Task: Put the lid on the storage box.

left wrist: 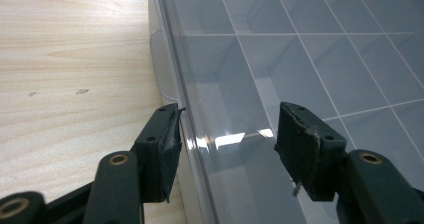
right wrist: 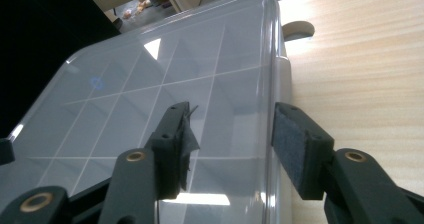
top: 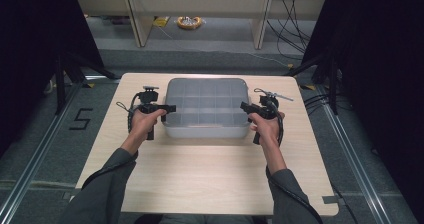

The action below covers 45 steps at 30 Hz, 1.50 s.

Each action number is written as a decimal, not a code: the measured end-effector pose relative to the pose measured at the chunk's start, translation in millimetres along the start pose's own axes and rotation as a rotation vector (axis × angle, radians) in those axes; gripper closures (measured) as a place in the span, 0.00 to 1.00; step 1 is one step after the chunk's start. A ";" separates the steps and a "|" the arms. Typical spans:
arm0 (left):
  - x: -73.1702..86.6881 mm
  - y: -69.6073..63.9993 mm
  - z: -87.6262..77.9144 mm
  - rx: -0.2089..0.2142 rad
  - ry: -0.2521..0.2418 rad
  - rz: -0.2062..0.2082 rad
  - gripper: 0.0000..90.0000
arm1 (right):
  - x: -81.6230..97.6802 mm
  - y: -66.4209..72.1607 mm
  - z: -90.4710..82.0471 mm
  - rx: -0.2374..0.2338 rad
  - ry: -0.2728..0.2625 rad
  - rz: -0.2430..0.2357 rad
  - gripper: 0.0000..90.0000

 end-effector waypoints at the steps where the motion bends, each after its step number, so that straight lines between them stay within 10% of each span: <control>1: -0.1 -0.1 0.1 0.001 -0.002 -0.001 0.47 | -1.2 -1.3 -1.2 0.005 -0.005 -0.012 0.57; 7: 0.1 -0.5 -0.5 -0.002 -0.003 -0.003 0.46 | 0.1 -4.1 -5.6 0.011 0.002 0.048 0.57; 20: -4.8 -1.3 -16.8 0.035 -0.048 -0.020 0.33 | 1.5 -6.7 -8.9 -0.012 -0.008 -0.026 0.54; 22: -3.7 -0.2 -19.7 0.040 -0.055 -0.009 0.31 | 5.5 2.9 -14.0 -0.017 0.031 0.074 0.51; 25: -0.4 1.9 -24.0 0.046 -0.059 -0.013 0.29 | 2.5 -8.0 -13.8 -0.007 -0.009 -0.058 0.50; 45: 34.9 -11.6 -55.9 0.154 -0.119 0.039 0.19 | 18.9 -4.2 -33.7 -0.040 -0.008 -0.062 0.34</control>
Point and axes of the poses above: each handheld gripper's, and its own axes: z roughly forward along the jaws, x roughly out of its underside, y roughly to its left, the point moved 9 cm from there along z, roughly forward along the jaws, and after that the axes turned 2 degrees about -y, right-handed, at the moved point
